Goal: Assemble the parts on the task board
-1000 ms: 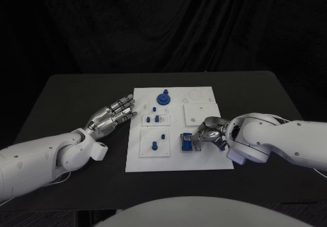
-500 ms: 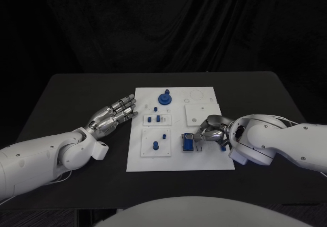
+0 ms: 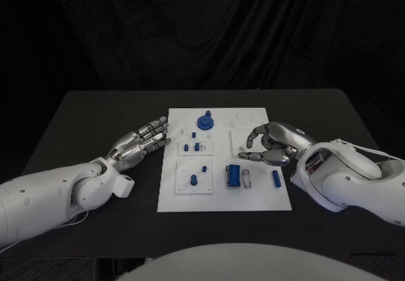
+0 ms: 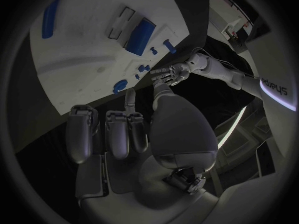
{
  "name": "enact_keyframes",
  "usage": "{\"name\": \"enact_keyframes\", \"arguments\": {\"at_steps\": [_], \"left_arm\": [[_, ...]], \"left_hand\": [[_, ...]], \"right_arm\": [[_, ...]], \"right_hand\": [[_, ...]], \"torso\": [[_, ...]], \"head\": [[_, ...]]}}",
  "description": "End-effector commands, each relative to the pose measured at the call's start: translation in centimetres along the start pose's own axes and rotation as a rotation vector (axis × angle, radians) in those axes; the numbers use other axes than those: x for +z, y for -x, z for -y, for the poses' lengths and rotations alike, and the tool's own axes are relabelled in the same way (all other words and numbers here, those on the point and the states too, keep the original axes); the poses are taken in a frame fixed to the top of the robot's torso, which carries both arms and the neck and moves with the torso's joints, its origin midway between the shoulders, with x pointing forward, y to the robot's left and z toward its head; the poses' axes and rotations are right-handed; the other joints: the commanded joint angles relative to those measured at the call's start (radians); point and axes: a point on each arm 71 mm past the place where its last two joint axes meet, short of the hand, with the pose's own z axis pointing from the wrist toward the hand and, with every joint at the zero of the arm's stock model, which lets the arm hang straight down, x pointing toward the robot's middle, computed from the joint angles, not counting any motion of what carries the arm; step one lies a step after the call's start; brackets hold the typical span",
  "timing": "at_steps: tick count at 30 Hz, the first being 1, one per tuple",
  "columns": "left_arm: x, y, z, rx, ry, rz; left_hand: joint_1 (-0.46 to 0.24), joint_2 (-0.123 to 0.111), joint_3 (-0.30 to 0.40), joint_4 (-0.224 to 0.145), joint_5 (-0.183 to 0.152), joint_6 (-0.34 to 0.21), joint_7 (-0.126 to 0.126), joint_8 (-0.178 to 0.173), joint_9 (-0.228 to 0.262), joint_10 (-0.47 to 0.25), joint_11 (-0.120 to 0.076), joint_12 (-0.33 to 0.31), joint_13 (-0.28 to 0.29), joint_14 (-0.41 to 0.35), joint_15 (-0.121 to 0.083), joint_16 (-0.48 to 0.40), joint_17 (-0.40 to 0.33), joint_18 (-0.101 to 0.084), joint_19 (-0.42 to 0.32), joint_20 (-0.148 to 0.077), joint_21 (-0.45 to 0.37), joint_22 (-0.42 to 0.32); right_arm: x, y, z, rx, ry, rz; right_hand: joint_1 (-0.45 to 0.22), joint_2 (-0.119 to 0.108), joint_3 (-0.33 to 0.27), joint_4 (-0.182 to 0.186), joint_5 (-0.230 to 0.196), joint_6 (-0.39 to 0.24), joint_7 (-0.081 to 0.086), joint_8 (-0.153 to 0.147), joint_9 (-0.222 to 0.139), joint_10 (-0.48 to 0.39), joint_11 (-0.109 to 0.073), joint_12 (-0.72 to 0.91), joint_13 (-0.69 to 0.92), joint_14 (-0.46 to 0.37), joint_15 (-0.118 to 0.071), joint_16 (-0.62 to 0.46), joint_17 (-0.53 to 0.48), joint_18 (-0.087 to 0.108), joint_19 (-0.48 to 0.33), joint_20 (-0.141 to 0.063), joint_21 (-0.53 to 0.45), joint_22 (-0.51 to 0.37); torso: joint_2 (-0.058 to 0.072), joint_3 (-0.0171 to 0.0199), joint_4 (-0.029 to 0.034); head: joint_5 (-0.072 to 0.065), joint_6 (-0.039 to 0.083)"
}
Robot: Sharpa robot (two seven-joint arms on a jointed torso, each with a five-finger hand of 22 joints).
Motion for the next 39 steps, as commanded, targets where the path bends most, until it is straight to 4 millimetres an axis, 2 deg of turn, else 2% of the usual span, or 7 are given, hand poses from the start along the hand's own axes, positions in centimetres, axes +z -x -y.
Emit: {"name": "enact_keyframes", "arguments": {"at_steps": [1, 7, 8, 12, 20, 30, 39], "left_arm": [[0.0, -0.1, 0.6, -0.011, -0.099, -0.003], [0.1, -0.2, 0.6, -0.013, -0.097, -0.006], [0.1, -0.2, 0.6, -0.013, -0.096, -0.006], [0.0, -0.1, 0.5, -0.014, -0.094, -0.005], [-0.1, -0.1, 0.5, -0.016, -0.091, -0.007], [-0.1, -0.1, 0.4, -0.018, -0.088, -0.009], [-0.1, -0.1, 0.4, -0.020, -0.083, -0.010]], "left_hand": [[-0.011, 0.000, 0.003, 0.000, 0.003, -0.001, 0.008, 0.005, 0.001, -0.002, 0.005, 0.005, 0.001, 0.000, 0.008, 0.001, 0.001, 0.005, 0.000, 0.007, 0.003, 0.001], [-0.012, -0.001, 0.003, -0.001, 0.003, -0.002, 0.009, 0.005, 0.001, -0.002, 0.005, 0.005, 0.001, 0.001, 0.009, 0.001, 0.001, 0.005, 0.001, 0.007, 0.003, 0.001], [-0.012, -0.001, 0.003, -0.001, 0.003, -0.002, 0.009, 0.005, 0.001, -0.002, 0.005, 0.005, 0.001, 0.001, 0.009, 0.001, 0.001, 0.005, 0.001, 0.007, 0.003, 0.001], [-0.013, 0.000, 0.005, -0.002, 0.003, -0.002, 0.010, 0.005, 0.001, -0.002, 0.005, 0.005, 0.001, 0.001, 0.010, 0.002, 0.002, 0.005, 0.002, 0.009, 0.004, 0.002], [-0.015, 0.000, 0.007, -0.003, 0.003, 0.002, 0.015, 0.006, 0.001, -0.002, 0.007, 0.006, 0.001, 0.002, 0.012, 0.002, 0.002, 0.005, 0.003, 0.011, 0.005, 0.003], [-0.015, 0.000, 0.008, -0.004, 0.003, 0.002, 0.016, 0.006, 0.001, -0.002, 0.007, 0.005, 0.001, 0.002, 0.012, 0.002, 0.002, 0.005, 0.003, 0.011, 0.005, 0.002], [-0.015, 0.000, 0.008, -0.004, 0.003, 0.002, 0.016, 0.006, 0.001, -0.002, 0.007, 0.005, 0.001, 0.002, 0.012, 0.002, 0.002, 0.005, 0.003, 0.011, 0.005, 0.002]], "right_arm": [[-0.5, -0.3, -0.5, -0.149, 0.101, 0.060], [-1.0, -2.3, -0.3, -0.217, 0.116, 0.013], [-1.1, -2.7, -0.3, -0.224, 0.117, 0.005], [-1.4, -4.0, -0.1, -0.241, 0.116, -0.028], [-1.6, -5.3, 0.0, -0.242, 0.109, -0.053], [-1.6, -6.3, -0.1, -0.234, 0.107, -0.064], [-1.4, -6.9, 0.0, -0.236, 0.101, -0.077]], "right_hand": [[0.019, -0.007, -0.009, 0.004, -0.016, -0.120, 0.006, 0.052, 0.042, 0.104, 0.003, 0.003, 0.263, 0.093, 0.003, 0.000, 0.213, 0.005, 0.031, 0.001, -0.020, 0.213], [0.077, -0.004, 0.000, 0.002, 0.021, -0.300, 0.020, 0.029, 0.002, 0.104, 0.013, 0.003, 0.263, 0.092, 0.010, -0.001, 0.212, 0.010, 0.021, 0.007, -0.041, 0.207], [0.109, 0.002, 0.008, -0.005, 0.073, -0.340, 0.023, 0.016, -0.021, 0.104, 0.015, 0.003, 0.263, 0.093, 0.012, 0.000, 0.215, 0.009, 0.022, 0.009, -0.041, 0.207], [0.145, 0.000, 0.009, -0.004, 0.116, -0.386, 0.027, 0.003, -0.064, 0.104, 0.017, 0.003, 0.263, 0.092, 0.015, -0.002, 0.211, 0.011, 0.020, 0.012, -0.047, 0.206], [0.105, -0.054, -0.021, 0.008, 0.021, -0.439, 0.038, 0.007, -0.150, 0.104, 0.027, 0.003, 0.263, 0.093, 0.023, -0.001, 0.214, 0.010, 0.022, 0.018, -0.047, 0.207], [0.047, -0.109, -0.063, 0.012, -0.110, -0.436, 0.043, 0.056, -0.196, 0.104, 0.032, 0.003, 0.263, 0.092, 0.027, -0.002, 0.213, 0.011, 0.021, 0.022, -0.051, 0.206], [0.061, -0.092, -0.048, 0.011, -0.105, -0.436, 0.045, 0.091, -0.211, 0.104, 0.035, 0.003, 0.263, 0.091, 0.029, -0.005, 0.207, 0.013, 0.017, 0.024, -0.061, 0.203]], "torso": [[0.000, -0.0008, 0.0005], [0.000, -0.0004, -0.0011], [0.000, 0.0000, -0.0010], [-0.001, -0.0003, -0.0007], [0.001, -0.0001, 0.0007], [0.001, -0.0001, 0.0003], [0.002, -0.0012, -0.0007]], "head": [[-0.001, 0.000], [0.000, 0.000], [0.001, 0.000], [0.002, 0.000], [-0.001, 0.000], [-0.001, 0.000], [-0.001, 0.000]]}}
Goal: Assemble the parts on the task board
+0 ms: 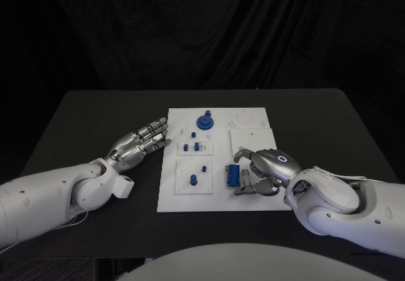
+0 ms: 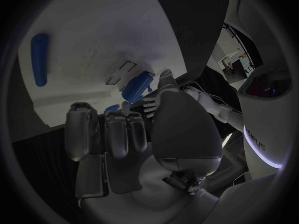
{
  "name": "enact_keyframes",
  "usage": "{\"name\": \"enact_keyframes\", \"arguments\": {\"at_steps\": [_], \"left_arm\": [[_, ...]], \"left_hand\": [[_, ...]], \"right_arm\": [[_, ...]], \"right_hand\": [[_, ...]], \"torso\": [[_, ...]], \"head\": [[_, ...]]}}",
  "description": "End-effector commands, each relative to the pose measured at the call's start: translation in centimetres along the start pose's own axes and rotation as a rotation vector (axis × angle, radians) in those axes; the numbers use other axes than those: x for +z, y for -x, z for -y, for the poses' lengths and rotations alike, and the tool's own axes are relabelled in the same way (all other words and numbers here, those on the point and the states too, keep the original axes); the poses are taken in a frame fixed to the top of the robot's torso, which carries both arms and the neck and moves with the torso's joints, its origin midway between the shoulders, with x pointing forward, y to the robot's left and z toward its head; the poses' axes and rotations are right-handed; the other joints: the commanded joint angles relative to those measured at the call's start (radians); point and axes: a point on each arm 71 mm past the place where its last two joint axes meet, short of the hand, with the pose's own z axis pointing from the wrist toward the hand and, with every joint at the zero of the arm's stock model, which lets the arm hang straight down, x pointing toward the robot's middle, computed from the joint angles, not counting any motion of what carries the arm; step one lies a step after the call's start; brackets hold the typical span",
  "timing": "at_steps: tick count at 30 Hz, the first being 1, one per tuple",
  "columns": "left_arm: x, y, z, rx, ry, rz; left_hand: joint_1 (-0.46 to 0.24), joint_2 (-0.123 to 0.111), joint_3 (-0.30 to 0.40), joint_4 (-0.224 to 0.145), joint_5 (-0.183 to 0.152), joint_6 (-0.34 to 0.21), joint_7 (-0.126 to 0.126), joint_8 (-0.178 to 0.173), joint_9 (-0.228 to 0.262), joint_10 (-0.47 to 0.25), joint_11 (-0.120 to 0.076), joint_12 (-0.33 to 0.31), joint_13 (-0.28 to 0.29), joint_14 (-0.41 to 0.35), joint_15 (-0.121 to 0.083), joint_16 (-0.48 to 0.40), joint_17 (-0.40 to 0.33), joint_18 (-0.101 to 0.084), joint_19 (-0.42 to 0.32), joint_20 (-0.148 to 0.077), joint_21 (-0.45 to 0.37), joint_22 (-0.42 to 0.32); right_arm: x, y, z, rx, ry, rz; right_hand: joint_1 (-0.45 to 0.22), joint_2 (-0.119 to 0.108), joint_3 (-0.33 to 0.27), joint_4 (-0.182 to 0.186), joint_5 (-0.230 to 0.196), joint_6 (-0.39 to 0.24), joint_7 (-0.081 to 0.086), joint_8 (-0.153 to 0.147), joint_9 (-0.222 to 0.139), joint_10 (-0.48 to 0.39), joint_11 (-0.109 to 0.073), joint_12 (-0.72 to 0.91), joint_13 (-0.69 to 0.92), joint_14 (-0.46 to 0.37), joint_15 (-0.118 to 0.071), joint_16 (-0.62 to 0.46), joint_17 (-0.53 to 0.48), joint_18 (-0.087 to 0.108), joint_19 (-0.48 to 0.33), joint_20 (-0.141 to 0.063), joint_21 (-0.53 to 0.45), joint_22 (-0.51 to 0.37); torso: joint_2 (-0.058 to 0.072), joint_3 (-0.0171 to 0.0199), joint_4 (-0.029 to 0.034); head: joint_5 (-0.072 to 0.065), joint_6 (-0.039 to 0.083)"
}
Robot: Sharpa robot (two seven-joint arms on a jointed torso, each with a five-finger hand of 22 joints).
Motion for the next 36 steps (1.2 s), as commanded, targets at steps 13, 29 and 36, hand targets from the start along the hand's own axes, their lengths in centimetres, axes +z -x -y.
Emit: {"name": "enact_keyframes", "arguments": {"at_steps": [13, 29, 36], "left_arm": [[0.06, -0.19, 0.46, -0.020, -0.076, -0.014], [0.07, -0.21, 0.39, -0.023, -0.071, -0.018], [0.03, -0.18, 0.36, -0.024, -0.069, -0.017]], "left_hand": [[-0.009, -0.001, 0.007, -0.002, 0.003, -0.001, 0.005, 0.006, 0.001, -0.003, 0.007, 0.005, 0.001, -0.001, 0.010, 0.003, 0.002, 0.005, -0.001, 0.008, 0.005, 0.000], [-0.010, 0.000, 0.008, -0.003, 0.003, -0.001, 0.006, 0.006, 0.001, -0.003, 0.007, 0.005, 0.001, -0.001, 0.010, 0.003, 0.002, 0.005, 0.000, 0.009, 0.005, 0.000], [-0.010, 0.000, 0.009, -0.003, 0.003, -0.001, 0.006, 0.006, 0.001, -0.004, 0.007, 0.005, 0.001, -0.001, 0.011, 0.003, 0.002, 0.005, 0.000, 0.009, 0.005, 0.001]], "right_arm": [[0.62, -0.64, 0.07, -0.015, -0.018, -0.005], [0.50, -0.38, -0.20, 0.002, 0.004, 0.027], [0.29, -0.24, -0.27, 0.007, 0.010, 0.034]], "right_hand": [[0.087, 0.106, 0.071, -0.010, 0.222, -0.020, 0.008, 0.084, -0.058, 0.104, 0.008, 0.003, 0.263, 0.091, 0.012, -0.007, 0.202, 0.015, 0.018, 0.010, -0.015, 0.201], [0.061, 0.162, 0.061, -0.012, 0.401, 0.057, -0.005, 0.161, -0.126, 0.104, -0.003, 0.003, 0.263, 0.095, 0.004, -0.001, 0.215, 0.012, 0.027, 0.003, 0.001, 0.206], [0.050, 0.171, 0.060, -0.012, 0.464, 0.083, -0.008, 0.162, -0.159, 0.104, -0.006, 0.003, 0.263, 0.095, 0.001, -0.001, 0.215, 0.012, 0.027, 0.000, 0.000, 0.206]], "torso": [[-0.001, -0.0002, -0.0005], [-0.001, -0.0006, 0.0000], [-0.001, -0.0004, 0.0010]], "head": [[0.001, 0.000], [0.002, 0.000], [0.002, 0.000]]}}
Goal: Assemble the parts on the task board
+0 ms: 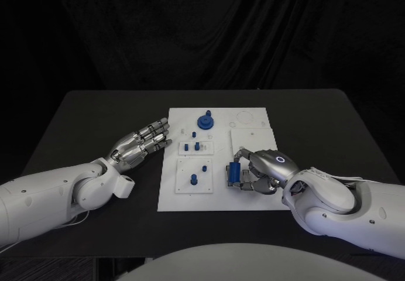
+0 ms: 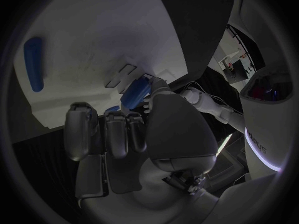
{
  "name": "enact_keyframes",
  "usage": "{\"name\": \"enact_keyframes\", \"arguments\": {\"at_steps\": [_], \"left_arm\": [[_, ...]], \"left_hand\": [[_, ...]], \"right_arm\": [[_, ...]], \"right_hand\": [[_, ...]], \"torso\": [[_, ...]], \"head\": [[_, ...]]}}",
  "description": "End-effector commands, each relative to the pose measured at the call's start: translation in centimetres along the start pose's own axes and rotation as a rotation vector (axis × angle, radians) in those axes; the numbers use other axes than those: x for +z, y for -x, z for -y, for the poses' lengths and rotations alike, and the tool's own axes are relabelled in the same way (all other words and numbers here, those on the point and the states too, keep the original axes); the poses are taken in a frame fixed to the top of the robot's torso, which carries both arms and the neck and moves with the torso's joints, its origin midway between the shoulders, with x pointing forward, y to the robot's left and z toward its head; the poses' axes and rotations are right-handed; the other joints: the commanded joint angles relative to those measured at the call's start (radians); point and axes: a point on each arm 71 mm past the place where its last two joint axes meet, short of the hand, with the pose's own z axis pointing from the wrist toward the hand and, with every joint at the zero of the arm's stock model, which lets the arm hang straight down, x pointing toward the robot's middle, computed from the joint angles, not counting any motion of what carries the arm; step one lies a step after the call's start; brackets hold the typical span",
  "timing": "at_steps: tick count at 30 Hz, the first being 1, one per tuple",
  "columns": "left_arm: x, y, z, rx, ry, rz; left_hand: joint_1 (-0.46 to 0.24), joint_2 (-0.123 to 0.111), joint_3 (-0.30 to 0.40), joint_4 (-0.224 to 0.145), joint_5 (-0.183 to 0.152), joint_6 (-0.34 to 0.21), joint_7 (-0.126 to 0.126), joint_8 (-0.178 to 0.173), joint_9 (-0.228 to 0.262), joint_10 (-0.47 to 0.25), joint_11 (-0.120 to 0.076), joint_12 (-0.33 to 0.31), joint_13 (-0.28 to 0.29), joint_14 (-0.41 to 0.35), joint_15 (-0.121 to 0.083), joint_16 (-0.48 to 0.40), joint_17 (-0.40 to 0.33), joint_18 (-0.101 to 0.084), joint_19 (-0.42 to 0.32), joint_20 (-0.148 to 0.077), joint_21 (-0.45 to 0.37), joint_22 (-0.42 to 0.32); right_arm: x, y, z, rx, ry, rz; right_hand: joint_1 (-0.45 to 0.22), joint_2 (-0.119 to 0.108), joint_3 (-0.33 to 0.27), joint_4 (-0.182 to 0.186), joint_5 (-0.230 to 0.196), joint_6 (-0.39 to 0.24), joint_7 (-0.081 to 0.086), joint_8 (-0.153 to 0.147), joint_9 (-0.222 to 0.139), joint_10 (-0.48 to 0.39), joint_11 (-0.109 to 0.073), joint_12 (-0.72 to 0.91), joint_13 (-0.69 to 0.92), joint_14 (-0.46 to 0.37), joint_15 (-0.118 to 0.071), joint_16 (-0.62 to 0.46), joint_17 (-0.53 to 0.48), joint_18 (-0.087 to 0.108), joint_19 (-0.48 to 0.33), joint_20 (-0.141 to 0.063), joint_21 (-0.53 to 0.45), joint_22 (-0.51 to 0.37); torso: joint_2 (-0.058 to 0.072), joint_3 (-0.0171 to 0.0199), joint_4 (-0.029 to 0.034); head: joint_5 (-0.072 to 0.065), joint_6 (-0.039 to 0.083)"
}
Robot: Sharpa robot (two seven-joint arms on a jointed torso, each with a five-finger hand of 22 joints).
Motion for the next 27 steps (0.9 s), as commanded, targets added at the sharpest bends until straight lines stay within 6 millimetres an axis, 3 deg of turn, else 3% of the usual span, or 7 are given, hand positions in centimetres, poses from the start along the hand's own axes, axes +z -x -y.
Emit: {"name": "enact_keyframes", "arguments": {"at_steps": [1, 10, 13, 17, 27], "left_arm": [[-0.02, -0.12, 0.43, -0.015, -0.070, -0.008], [-0.08, -0.09, 0.36, -0.016, -0.065, -0.007], [-0.09, -0.09, 0.35, -0.016, -0.064, -0.007], [-0.11, -0.08, 0.33, -0.016, -0.063, -0.007], [-0.11, -0.09, 0.28, -0.017, -0.060, -0.007]], "left_hand": [[-0.010, 0.000, 0.006, 0.000, 0.003, -0.001, 0.006, 0.006, 0.001, 0.000, 0.004, 0.005, 0.001, 0.003, 0.007, 0.003, 0.002, 0.005, 0.000, 0.009, 0.005, 0.002], [-0.011, 0.000, 0.007, -0.001, 0.002, -0.002, 0.007, 0.006, 0.001, 0.000, 0.004, 0.005, 0.001, 0.004, 0.008, 0.003, 0.002, 0.005, 0.001, 0.009, 0.006, 0.002], [-0.012, 0.000, 0.007, -0.001, 0.002, -0.001, 0.007, 0.006, 0.001, 0.000, 0.004, 0.005, 0.001, 0.004, 0.008, 0.003, 0.002, 0.005, 0.001, 0.010, 0.006, 0.003], [-0.012, 0.000, 0.007, -0.001, 0.002, -0.001, 0.007, 0.006, 0.001, 0.000, 0.004, 0.005, 0.001, 0.004, 0.008, 0.003, 0.002, 0.005, 0.001, 0.010, 0.006, 0.003], [-0.012, 0.000, 0.007, -0.001, 0.002, -0.001, 0.007, 0.006, 0.001, 0.000, 0.004, 0.005, 0.001, 0.004, 0.008, 0.003, 0.002, 0.005, 0.001, 0.010, 0.006, 0.003]], "right_arm": [[-0.17, 0.28, -0.20, 0.008, 0.013, 0.033], [-0.49, 0.51, -0.25, 0.019, 0.023, 0.047], [-0.56, 0.50, -0.24, 0.031, 0.023, 0.041], [-0.71, 0.39, -0.21, 0.039, 0.022, 0.017], [-0.87, 0.13, -0.24, 0.032, 0.020, -0.029]], "right_hand": [[-0.007, 0.011, -0.003, 0.003, 0.022, 0.032, -0.020, 0.002, -0.009, 0.104, -0.006, 0.003, 0.263, 0.094, -0.005, 0.003, 0.215, 0.012, 0.024, -0.003, 0.004, 0.206], [-0.012, 0.017, 0.000, 0.004, 0.054, 0.042, -0.022, -0.002, -0.029, 0.104, -0.008, 0.003, 0.263, 0.093, -0.007, 0.002, 0.214, 0.011, 0.025, -0.005, 0.006, 0.206], [-0.011, 0.019, 0.006, 0.003, 0.092, 0.050, -0.023, -0.005, -0.045, 0.104, -0.009, 0.003, 0.263, 0.093, -0.008, 0.003, 0.215, 0.011, 0.026, -0.006, 0.007, 0.207], [-0.009, 0.014, 0.025, 0.005, 0.184, 0.045, -0.024, -0.024, -0.084, 0.104, -0.010, 0.003, 0.263, 0.094, -0.009, 0.003, 0.217, 0.012, 0.024, -0.007, 0.003, 0.205], [-0.029, 0.007, 0.048, 0.006, 0.233, 0.019, -0.024, -0.066, -0.137, 0.104, -0.011, 0.003, 0.263, 0.091, -0.009, -0.002, 0.206, 0.014, 0.020, -0.007, -0.006, 0.203]], "torso": [[0.000, 0.0000, 0.0006], [-0.001, 0.0004, -0.0002], [-0.001, 0.0004, -0.0005], [-0.001, 0.0005, -0.0009], [0.000, -0.0004, 0.0001]], "head": [[-0.001, 0.000], [0.002, 0.000], [0.003, 0.000], [0.004, 0.000], [0.003, 0.000]]}}
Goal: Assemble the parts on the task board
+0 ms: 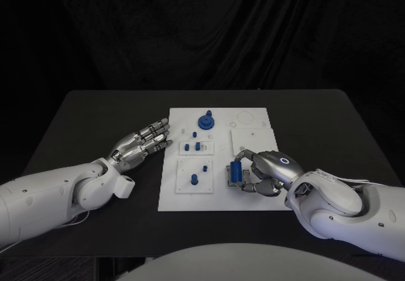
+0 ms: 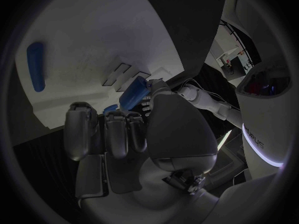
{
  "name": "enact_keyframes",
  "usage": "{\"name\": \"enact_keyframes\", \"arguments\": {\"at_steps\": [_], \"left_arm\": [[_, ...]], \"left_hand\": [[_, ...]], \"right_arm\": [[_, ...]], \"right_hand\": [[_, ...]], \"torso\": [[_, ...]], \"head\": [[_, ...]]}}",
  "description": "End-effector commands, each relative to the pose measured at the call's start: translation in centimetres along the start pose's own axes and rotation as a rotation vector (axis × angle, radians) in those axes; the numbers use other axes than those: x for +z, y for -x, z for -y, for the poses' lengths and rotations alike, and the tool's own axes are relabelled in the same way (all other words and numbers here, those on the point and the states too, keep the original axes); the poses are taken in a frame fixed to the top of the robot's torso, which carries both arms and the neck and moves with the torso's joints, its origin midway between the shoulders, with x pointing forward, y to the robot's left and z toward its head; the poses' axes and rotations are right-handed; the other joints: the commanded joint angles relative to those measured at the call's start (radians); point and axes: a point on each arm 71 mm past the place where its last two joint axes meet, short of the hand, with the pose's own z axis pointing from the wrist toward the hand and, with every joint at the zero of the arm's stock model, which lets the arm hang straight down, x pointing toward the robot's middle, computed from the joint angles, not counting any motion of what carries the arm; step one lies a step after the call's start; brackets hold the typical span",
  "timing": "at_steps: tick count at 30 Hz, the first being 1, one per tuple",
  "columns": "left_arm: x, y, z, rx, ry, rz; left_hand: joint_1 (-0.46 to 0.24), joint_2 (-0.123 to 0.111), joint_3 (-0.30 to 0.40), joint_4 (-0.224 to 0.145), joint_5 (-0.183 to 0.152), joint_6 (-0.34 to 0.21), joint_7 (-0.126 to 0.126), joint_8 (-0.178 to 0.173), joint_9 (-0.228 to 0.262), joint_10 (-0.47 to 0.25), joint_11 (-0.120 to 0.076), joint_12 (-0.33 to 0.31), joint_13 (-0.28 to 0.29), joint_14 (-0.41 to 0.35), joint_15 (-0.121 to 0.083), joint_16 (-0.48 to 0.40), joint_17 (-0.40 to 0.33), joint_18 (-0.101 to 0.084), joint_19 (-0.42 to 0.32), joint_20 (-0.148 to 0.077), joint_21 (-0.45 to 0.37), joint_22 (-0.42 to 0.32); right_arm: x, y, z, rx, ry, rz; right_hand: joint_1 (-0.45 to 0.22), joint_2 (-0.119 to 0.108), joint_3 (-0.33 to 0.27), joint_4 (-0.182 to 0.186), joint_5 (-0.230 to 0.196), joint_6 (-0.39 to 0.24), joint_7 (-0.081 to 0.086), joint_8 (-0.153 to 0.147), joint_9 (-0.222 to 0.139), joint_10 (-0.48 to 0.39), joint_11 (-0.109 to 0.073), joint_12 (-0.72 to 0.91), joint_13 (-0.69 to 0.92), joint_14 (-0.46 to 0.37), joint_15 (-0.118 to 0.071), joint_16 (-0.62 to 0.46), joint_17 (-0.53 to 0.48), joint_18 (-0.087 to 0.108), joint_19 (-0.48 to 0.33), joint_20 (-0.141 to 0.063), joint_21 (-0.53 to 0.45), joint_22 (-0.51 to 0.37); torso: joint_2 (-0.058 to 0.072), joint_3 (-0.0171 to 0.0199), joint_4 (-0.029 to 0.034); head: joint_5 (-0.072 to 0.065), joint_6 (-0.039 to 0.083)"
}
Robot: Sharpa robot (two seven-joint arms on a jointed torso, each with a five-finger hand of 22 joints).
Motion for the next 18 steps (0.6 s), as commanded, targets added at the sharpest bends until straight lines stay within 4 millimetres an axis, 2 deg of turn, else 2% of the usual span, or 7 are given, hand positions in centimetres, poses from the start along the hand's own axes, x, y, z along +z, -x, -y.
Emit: {"name": "enact_keyframes", "arguments": {"at_steps": [1, 3, 18], "left_arm": [[0.02, -0.13, 0.39, -0.014, -0.063, -0.007], [0.02, -0.14, 0.38, -0.014, -0.063, -0.007], [0.12, -0.16, 0.30, -0.015, -0.059, -0.010]], "left_hand": [[-0.012, 0.000, 0.007, -0.001, 0.002, -0.001, 0.007, 0.006, 0.001, 0.000, 0.004, 0.005, 0.001, 0.000, 0.004, 0.003, 0.002, 0.005, -0.002, 0.006, 0.006, 0.001], [-0.012, 0.000, 0.007, -0.001, 0.002, -0.001, 0.007, 0.006, 0.001, 0.000, 0.004, 0.005, 0.001, 0.000, 0.004, 0.003, 0.002, 0.005, -0.002, 0.006, 0.006, 0.001], [-0.013, 0.000, 0.008, -0.001, 0.001, -0.001, 0.007, 0.006, 0.001, 0.000, 0.004, 0.005, 0.001, 0.000, 0.005, 0.003, 0.002, 0.005, -0.002, 0.006, 0.006, 0.001]], "right_arm": [[-0.04, -0.24, -0.19, -0.001, 0.008, -0.033], [-0.01, -0.30, -0.18, -0.004, 0.006, -0.040], [0.52, -0.81, -0.10, -0.024, -0.011, -0.082]], "right_hand": [[-0.016, 0.000, 0.009, -0.001, 0.004, 0.016, -0.025, -0.010, -0.010, 0.108, -0.007, 0.003, 0.263, 0.091, -0.009, -0.002, 0.206, 0.014, 0.020, -0.007, -0.004, 0.203], [-0.018, -0.001, 0.010, -0.001, 0.003, 0.012, -0.025, -0.014, -0.016, 0.108, -0.008, 0.003, 0.263, 0.091, -0.010, -0.003, 0.204, 0.014, 0.019, -0.008, -0.005, 0.203], [-0.044, -0.004, 0.020, -0.002, -0.074, -0.005, -0.023, -0.049, -0.070, 0.108, -0.006, 0.003, 0.263, 0.087, -0.008, -0.013, 0.187, 0.018, 0.012, -0.007, -0.022, 0.198]], "torso": [[0.000, -0.0007, 0.0005], [0.000, -0.0008, 0.0000], [0.000, -0.0008, 0.0015]], "head": [[-0.001, 0.000], [0.000, 0.000], [0.001, 0.000]]}}
